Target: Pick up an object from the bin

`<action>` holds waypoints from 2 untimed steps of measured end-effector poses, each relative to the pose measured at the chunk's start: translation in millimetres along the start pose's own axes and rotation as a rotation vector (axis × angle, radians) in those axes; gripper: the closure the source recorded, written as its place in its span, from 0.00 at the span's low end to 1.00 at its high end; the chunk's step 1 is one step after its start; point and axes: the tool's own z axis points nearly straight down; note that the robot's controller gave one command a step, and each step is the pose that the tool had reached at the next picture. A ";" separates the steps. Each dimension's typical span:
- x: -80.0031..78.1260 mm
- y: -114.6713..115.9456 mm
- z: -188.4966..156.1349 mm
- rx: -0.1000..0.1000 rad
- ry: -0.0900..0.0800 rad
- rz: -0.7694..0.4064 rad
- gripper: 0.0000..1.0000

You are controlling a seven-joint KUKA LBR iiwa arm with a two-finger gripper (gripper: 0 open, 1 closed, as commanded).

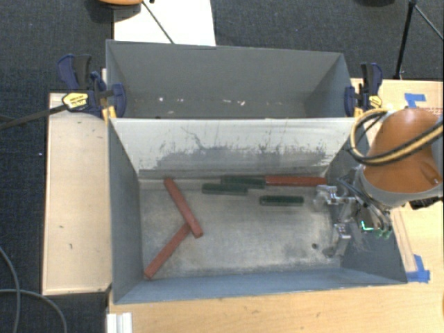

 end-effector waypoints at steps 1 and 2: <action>-2.0 0.1 -3.5 0.001 -0.007 -0.003 0.00; -50.5 22.1 -8.8 0.002 -0.006 -0.027 0.00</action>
Offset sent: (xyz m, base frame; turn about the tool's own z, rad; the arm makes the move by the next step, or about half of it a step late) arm 0.0874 0.0408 0.0117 -0.0482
